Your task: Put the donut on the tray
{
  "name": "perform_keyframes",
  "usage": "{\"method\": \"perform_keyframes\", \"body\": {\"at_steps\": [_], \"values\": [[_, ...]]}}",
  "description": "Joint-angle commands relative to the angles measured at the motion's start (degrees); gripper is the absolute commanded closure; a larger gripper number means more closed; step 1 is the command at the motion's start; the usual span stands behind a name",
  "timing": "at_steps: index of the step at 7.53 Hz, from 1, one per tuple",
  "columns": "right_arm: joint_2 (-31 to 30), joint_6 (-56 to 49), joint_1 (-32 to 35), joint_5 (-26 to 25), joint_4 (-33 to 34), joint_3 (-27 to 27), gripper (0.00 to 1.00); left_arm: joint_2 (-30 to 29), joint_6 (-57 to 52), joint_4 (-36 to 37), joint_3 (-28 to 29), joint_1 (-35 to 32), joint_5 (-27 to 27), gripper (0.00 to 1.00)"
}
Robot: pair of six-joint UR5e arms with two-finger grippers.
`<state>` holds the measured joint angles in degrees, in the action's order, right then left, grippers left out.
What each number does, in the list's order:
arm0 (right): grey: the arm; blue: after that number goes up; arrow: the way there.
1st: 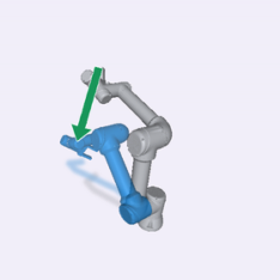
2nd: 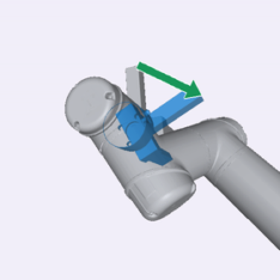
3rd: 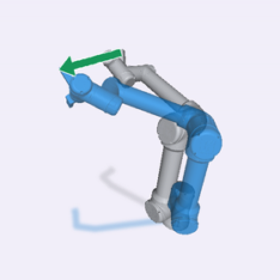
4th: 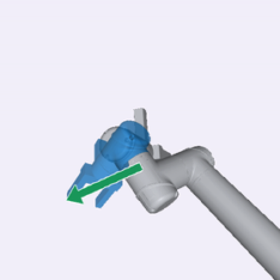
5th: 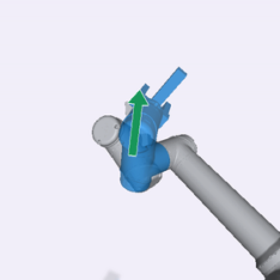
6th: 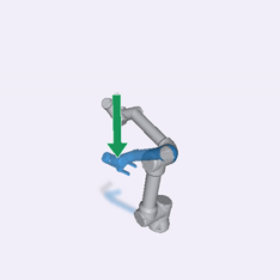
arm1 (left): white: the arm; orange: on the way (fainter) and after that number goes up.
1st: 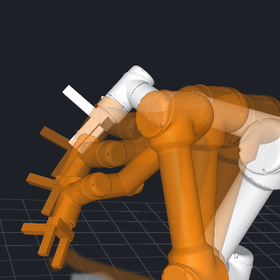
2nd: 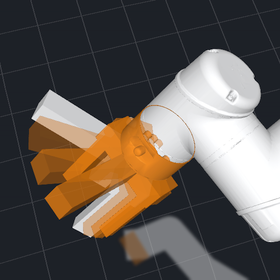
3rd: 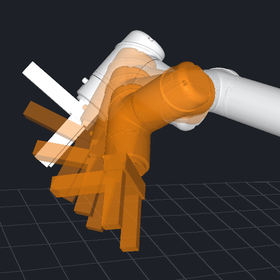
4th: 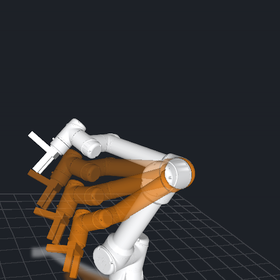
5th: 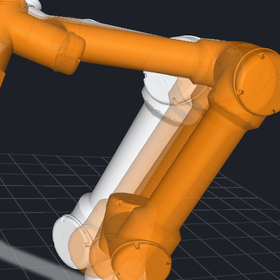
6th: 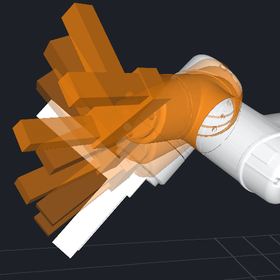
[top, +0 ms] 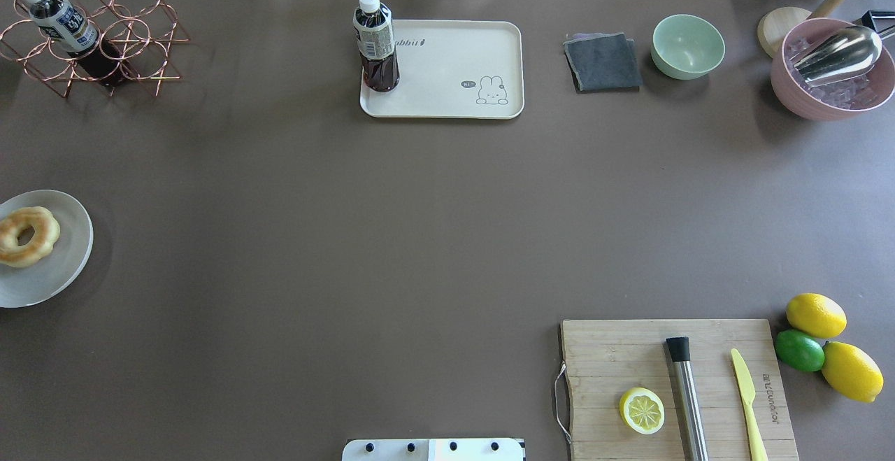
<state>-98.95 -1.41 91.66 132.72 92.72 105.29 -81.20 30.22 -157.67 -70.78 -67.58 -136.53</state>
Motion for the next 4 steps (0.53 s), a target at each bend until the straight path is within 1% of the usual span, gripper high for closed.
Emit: {"method": "perform_keyframes", "body": {"at_steps": [1, 2, 4], "values": [[-0.1, 0.0, 0.0, -0.2, 0.0, 0.0, 0.00, -0.1, 0.0, -0.1, -0.3, 0.4, -0.2, 1.00], [0.0, 0.0, 0.0, -0.2, 0.0, 0.0, 0.00, -0.2, 0.9, -0.8, -0.8, 0.4, -0.5, 1.00], [0.2, 0.1, 0.0, -0.2, 0.0, 0.1, 0.00, -0.4, 2.8, -0.3, -4.2, 0.4, -0.5, 1.00]]}}
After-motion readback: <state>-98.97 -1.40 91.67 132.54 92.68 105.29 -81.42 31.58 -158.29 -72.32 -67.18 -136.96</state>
